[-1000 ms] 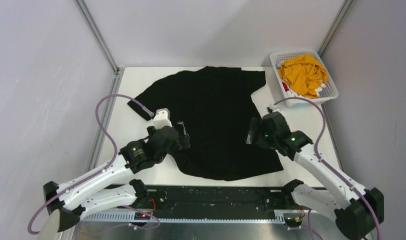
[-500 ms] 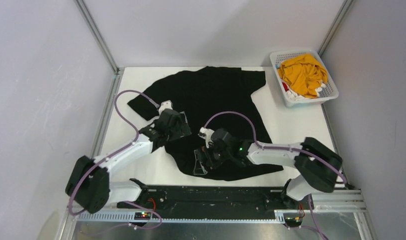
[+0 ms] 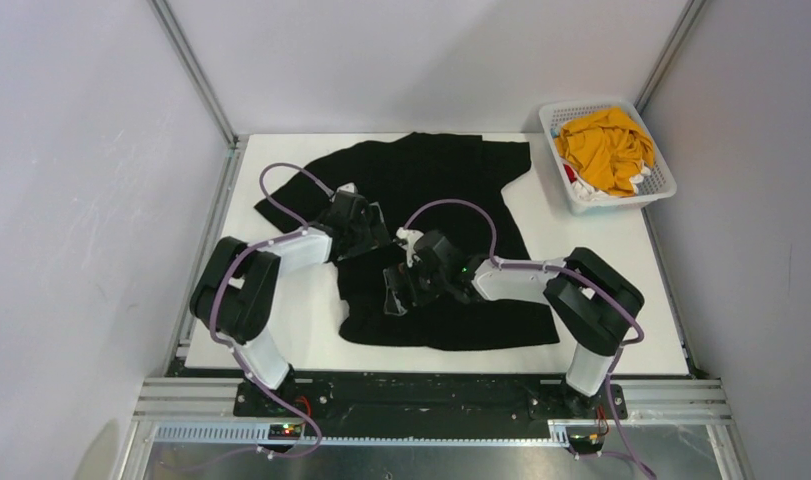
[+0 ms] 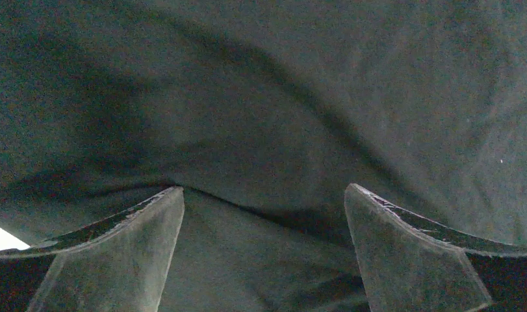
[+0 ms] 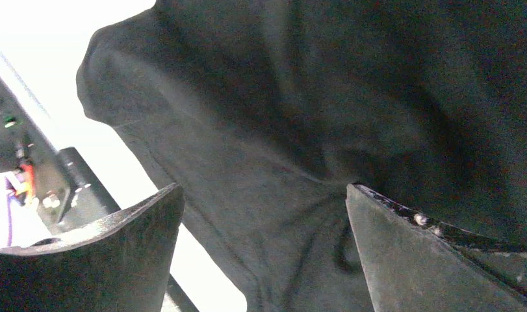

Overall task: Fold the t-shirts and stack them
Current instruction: Flatten out the tshirt

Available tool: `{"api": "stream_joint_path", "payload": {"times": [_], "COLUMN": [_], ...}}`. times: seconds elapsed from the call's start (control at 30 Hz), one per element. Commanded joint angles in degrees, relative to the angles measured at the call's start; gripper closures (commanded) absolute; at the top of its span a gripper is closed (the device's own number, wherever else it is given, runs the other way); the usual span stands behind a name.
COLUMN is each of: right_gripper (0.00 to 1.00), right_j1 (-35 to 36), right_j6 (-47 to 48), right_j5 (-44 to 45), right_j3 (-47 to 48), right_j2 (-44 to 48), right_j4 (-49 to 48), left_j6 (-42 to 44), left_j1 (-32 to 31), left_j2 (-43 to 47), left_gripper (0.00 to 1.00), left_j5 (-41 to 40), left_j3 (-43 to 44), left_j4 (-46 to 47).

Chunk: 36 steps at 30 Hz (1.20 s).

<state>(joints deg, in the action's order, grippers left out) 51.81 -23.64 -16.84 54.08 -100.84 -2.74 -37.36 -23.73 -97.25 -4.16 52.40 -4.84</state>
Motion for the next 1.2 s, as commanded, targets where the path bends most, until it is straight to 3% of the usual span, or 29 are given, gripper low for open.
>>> {"api": "stream_joint_path", "payload": {"times": [0.0,0.23,0.4,0.53,0.83,1.17], "right_gripper": [0.01,0.01,0.01,0.01,0.06,0.06], "right_j1": [-1.17,6.8,11.71,11.82,15.33,23.93], "right_j6": [6.32,13.28,14.12,12.84,9.61,5.17], "right_j5": [6.71,5.85,1.75,0.12,-0.48,5.82], "right_j3": [3.63,4.01,3.92,3.98,1.22,-10.18], "right_j2": [0.59,6.91,2.59,-1.48,-3.98,11.36], "right_j4": [6.5,5.65,-5.1,-7.59,-0.28,13.85], "left_j6": [1.89,2.27,2.44,2.27,2.52,0.45], "left_j1": [1.44,1.49,1.49,1.49,1.46,1.25], "left_j2": [-3.25,-2.69,-2.05,-1.58,0.65,4.43], "left_gripper": [0.0,0.0,0.0,0.0,0.0,0.0], "left_j5": [0.65,2.18,2.28,3.16,2.02,5.79], "left_j3": [2.15,1.91,1.46,1.28,0.08,-4.66], "left_j4": [-0.73,-0.8,-0.78,-0.78,-0.79,-2.09]}}
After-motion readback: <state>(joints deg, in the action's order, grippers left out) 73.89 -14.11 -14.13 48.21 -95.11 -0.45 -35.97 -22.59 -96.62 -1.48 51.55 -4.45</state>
